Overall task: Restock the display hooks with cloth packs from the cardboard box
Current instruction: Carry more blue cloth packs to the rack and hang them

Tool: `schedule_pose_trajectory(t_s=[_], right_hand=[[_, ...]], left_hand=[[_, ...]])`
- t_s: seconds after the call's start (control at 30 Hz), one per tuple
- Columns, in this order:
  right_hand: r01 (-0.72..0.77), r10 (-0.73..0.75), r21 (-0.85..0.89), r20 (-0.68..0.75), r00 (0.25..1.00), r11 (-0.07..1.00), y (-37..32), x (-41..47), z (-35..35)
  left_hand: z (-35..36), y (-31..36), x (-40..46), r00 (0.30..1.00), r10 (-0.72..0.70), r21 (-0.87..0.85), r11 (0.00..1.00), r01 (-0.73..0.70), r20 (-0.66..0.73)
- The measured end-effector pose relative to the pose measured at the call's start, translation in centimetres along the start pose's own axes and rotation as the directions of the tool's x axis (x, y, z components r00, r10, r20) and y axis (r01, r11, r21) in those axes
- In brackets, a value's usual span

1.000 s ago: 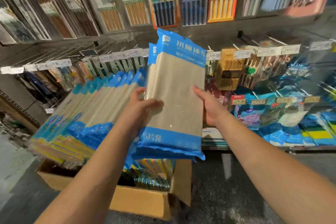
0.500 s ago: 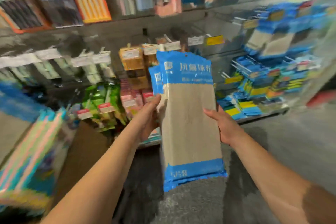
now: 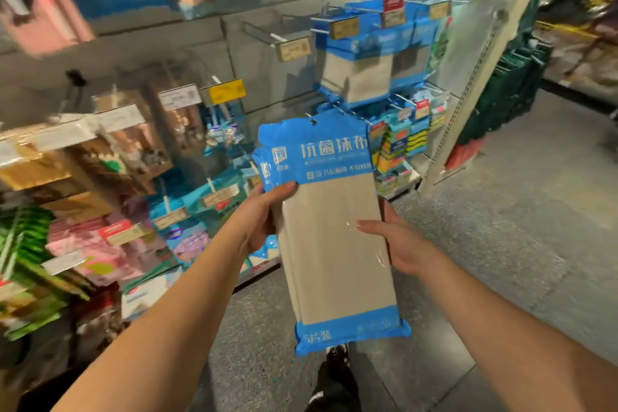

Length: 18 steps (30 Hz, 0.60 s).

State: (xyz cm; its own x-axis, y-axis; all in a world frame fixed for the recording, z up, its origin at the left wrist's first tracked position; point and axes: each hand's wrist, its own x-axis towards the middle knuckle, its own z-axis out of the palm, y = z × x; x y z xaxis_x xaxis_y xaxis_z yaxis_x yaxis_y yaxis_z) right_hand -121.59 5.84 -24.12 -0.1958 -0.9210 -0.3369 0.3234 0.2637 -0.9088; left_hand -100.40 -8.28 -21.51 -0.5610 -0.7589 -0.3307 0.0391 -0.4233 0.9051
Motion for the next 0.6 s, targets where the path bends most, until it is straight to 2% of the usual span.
schedule_pose_trajectory(t_s=[0.2, 0.4, 0.6], right_hand=[[-0.033, 0.034, -0.063, 0.020, 0.999, 0.997, -7.6, 10.6, -9.4], [-0.012, 0.008, -0.121, -0.036, 0.999, 0.993, -15.0, 19.6, -15.8], [-0.058, 0.059, -0.069, 0.022, 0.998, 0.996, -17.4, 26.7, -21.1]], left_hand=[[6.6, 0.7, 12.8, 0.996, 0.069, -0.074, 0.995, -0.073, -0.062], [12.0, 4.7, 23.2, 0.987, 0.160, 0.024, 0.987, -0.159, -0.023], [13.8, 5.2, 30.2, 0.974, 0.211, 0.141, 0.970, -0.199, -0.081]])
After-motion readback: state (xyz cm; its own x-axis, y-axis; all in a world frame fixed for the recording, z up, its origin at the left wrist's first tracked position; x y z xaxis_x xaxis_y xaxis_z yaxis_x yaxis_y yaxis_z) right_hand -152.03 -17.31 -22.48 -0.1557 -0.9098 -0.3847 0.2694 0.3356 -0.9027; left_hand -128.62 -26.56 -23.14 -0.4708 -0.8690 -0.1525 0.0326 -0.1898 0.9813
